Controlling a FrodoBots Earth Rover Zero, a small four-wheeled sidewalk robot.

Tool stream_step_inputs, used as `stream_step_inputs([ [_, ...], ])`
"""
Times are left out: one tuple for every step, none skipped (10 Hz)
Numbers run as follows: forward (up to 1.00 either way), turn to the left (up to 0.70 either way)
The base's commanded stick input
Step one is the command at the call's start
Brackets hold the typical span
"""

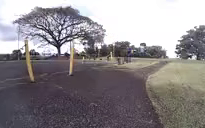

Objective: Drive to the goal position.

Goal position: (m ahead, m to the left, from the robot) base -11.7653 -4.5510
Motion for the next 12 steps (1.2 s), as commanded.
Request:
stream_step_inputs([
  [0.0, 0.0],
  [0.0, 0.0],
  [0.0, 0.0],
  [0.0, 0.0],
  [0.0, 0.59],
  [0.0, 0.7],
  [0.0, 0.7],
  [0.0, 0.7],
  [0.0, 0.7],
  [0.0, 0.7],
  [0.0, 0.7],
  [0.0, 0.7],
])
